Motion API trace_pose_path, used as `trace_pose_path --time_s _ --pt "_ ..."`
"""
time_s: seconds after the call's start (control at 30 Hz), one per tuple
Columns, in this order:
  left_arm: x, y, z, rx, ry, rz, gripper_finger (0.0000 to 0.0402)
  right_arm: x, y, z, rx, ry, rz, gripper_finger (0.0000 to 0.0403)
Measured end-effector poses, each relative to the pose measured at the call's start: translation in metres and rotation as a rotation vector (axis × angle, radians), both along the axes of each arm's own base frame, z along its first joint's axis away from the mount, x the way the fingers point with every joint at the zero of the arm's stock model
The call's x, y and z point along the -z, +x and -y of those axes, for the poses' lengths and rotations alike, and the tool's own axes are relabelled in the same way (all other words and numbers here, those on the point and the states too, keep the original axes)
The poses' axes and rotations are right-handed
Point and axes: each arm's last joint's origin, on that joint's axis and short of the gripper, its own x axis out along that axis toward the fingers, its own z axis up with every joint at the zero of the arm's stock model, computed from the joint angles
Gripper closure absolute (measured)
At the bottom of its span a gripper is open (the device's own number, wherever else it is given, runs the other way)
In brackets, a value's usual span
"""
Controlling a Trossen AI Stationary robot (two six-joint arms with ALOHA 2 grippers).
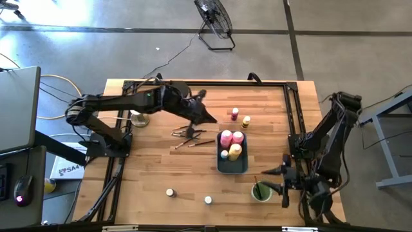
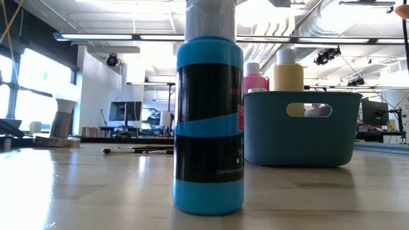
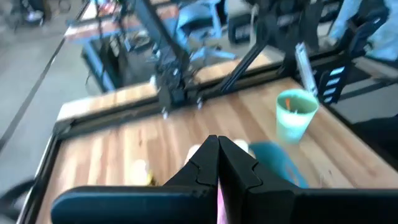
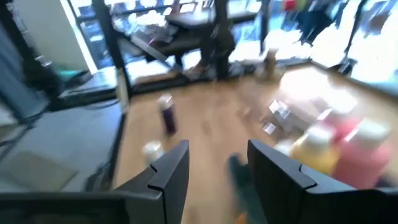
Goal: Pick & Place Paint Supplies
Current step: Put the black and gold paint brush into the green cup
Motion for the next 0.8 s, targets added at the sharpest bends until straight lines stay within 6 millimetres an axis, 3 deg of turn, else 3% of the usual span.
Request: trace_pose_path --time_s 0.13,0.3,0.53,0.8 --pt "0.001 -0.016 0.002 -0.033 0.007 -0.042 0.0401 -0.008 0.004 0.011 0.055 -0.08 0.027 0.0254" --pt "0.016 -0.035 0.003 -0.066 -0.005 -0.047 0.0402 -0.012 0.017 0.023 0.085 -0.107 0.002 0.0258" --pt "0.038 -0.073 0.007 -0.114 -0.019 0.042 0.0401 -0.017 0.043 0.047 0.013 -0.029 -0.106 0.0259" --pt "0.07 -0.109 0.011 -0.177 -0.1 0.067 0.0402 -0.034 0.063 0.075 -0.084 -0.088 -0.098 0.0259"
